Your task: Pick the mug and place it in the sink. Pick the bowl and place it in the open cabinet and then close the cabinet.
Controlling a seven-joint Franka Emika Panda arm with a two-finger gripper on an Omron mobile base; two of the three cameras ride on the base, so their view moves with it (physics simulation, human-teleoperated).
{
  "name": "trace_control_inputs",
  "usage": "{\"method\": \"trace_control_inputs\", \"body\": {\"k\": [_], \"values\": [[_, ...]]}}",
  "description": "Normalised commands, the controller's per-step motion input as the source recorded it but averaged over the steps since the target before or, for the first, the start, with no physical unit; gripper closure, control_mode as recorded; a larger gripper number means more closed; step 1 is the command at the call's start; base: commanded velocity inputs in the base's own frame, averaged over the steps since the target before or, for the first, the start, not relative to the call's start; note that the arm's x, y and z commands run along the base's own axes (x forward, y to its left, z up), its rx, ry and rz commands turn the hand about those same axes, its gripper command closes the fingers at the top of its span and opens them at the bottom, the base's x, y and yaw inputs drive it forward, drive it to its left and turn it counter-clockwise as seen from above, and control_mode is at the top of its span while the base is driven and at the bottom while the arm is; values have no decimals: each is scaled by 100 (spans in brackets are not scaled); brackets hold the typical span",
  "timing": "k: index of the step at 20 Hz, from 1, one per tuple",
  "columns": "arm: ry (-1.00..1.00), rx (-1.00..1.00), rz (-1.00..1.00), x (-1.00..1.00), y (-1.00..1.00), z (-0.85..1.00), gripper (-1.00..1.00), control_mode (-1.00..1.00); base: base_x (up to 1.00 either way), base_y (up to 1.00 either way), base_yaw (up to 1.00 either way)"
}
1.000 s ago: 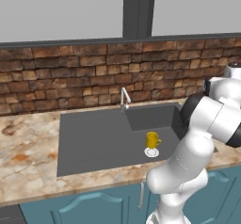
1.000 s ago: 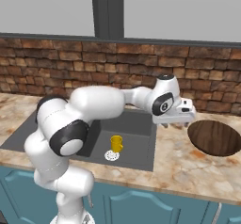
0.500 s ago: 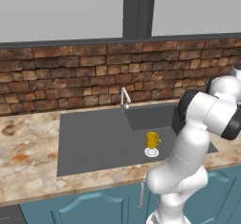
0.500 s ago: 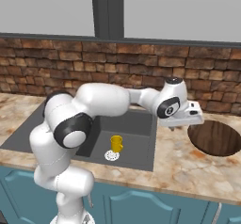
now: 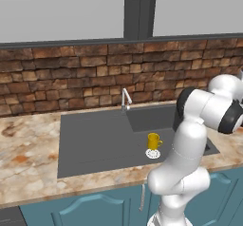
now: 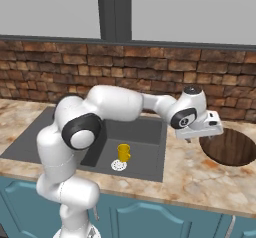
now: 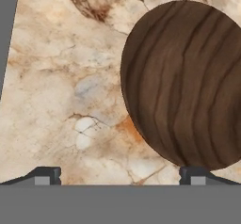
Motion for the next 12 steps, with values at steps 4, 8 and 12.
{"method": "trace_control_inputs", "body": {"k": [4,8,12], "values": [[0,0,4,0,0,-11,-100,-100,0,0,0],[0,0,4,0,0,-16,-100,-100,0,0,0],[0,0,4,0,0,-17,-100,-100,0,0,0]]}}
